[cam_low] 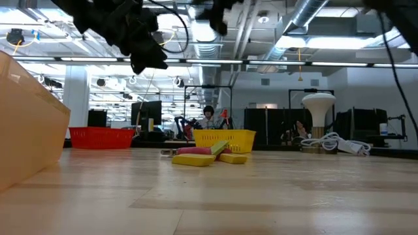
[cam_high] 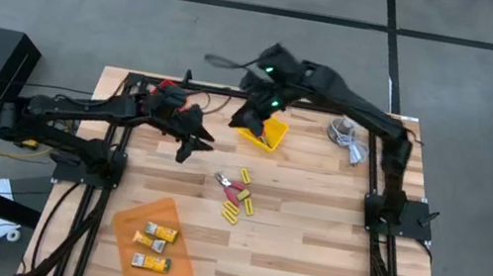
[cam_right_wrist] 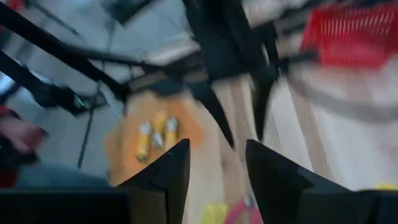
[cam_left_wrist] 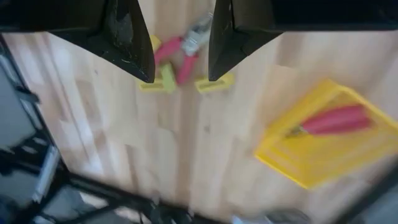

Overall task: Pick & Place School Supplies
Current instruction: Put the pink hole puncher into the yellow bin

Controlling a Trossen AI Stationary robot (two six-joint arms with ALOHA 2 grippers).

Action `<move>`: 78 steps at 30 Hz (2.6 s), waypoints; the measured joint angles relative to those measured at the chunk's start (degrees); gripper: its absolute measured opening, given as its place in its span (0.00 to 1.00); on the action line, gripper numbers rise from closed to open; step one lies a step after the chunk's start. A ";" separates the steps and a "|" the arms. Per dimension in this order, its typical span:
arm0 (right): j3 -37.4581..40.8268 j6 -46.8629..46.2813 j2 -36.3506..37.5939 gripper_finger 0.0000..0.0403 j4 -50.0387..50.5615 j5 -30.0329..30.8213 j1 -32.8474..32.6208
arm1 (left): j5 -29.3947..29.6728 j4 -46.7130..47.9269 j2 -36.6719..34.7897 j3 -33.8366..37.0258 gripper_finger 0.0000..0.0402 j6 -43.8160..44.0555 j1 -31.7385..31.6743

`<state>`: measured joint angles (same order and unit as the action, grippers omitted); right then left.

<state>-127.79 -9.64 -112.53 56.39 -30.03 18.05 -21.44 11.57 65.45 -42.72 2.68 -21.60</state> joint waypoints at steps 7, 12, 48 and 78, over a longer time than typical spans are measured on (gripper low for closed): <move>-0.02 -6.97 9.94 0.41 -7.69 3.62 -2.68 | 0.73 0.77 9.33 0.07 0.37 -10.74 3.61; 0.01 -7.97 13.57 0.44 -8.14 8.91 -4.11 | 3.56 0.58 14.48 0.07 0.44 -18.79 6.38; 0.02 -6.84 14.62 0.43 -8.17 7.42 -5.12 | 9.14 -9.95 30.81 0.00 0.56 -29.47 9.26; 0.07 -7.99 13.88 0.41 -10.68 5.78 -5.17 | 9.80 -10.72 33.38 -0.86 0.09 -21.78 9.33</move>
<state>-127.72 -17.63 -98.65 45.71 -24.25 12.88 -11.64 0.85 98.83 -43.58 -19.09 -12.27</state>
